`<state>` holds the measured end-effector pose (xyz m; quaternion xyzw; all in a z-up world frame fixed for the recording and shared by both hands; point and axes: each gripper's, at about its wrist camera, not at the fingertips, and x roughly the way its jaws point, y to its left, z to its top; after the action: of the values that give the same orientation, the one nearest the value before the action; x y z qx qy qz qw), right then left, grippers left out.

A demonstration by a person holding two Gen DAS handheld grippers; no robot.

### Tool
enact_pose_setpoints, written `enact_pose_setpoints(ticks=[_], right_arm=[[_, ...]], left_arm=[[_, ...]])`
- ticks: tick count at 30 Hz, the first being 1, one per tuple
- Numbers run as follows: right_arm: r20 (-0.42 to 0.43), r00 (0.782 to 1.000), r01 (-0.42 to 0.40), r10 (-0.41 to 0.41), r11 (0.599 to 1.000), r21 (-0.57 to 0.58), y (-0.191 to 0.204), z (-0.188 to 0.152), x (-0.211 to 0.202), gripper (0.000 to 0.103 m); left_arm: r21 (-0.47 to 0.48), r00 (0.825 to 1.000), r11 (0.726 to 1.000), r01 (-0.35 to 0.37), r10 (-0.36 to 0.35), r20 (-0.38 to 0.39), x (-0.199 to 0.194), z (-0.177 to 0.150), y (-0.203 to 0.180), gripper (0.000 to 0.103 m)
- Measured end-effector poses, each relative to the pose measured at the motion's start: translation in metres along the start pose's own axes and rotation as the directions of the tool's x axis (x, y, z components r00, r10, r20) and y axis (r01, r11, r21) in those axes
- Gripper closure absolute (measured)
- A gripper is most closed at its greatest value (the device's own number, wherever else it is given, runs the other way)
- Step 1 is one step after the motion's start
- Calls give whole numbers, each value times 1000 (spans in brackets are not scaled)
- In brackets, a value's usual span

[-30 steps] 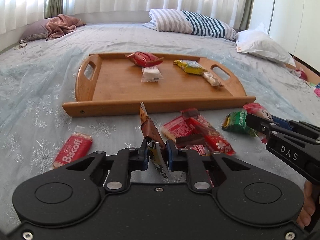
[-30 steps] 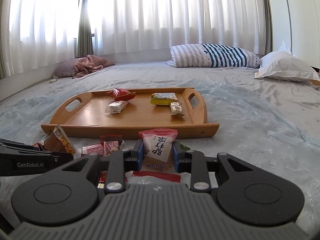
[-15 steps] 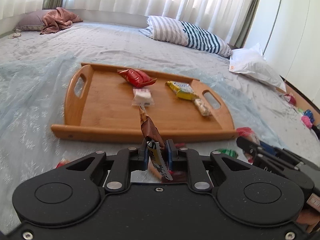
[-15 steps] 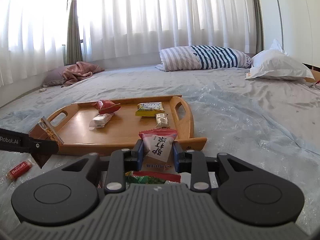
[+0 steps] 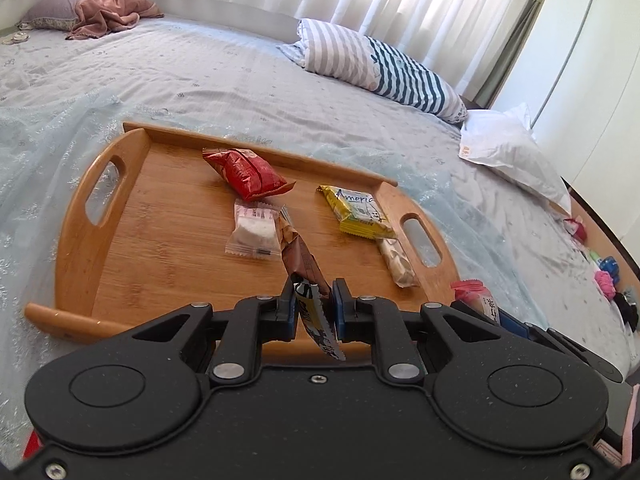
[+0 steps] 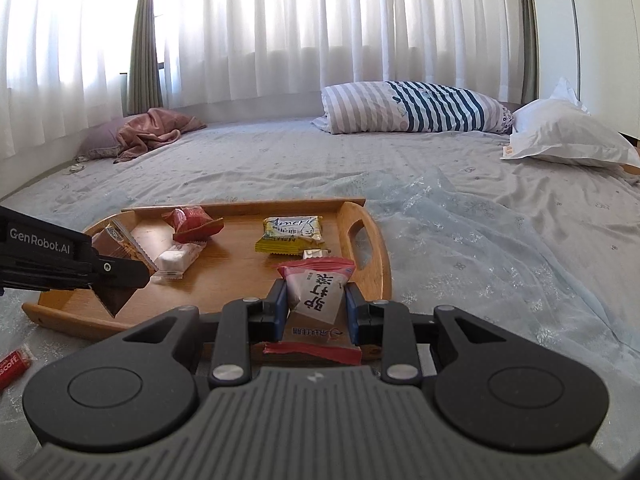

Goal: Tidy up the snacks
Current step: 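Carry the brown pack with the left gripper over the tray while the right gripper carries the red-white pack there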

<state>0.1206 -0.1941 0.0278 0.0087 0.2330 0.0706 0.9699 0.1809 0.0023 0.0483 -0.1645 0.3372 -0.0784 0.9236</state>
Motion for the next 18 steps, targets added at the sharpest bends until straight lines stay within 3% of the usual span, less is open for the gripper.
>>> enact_pose_setpoints(ticks=[18], right_arm=[[-98, 995, -13, 15, 1000, 12, 5, 0, 48, 69]], left_arm=[[-65, 998, 998, 5, -9, -61, 57, 6, 17, 87]])
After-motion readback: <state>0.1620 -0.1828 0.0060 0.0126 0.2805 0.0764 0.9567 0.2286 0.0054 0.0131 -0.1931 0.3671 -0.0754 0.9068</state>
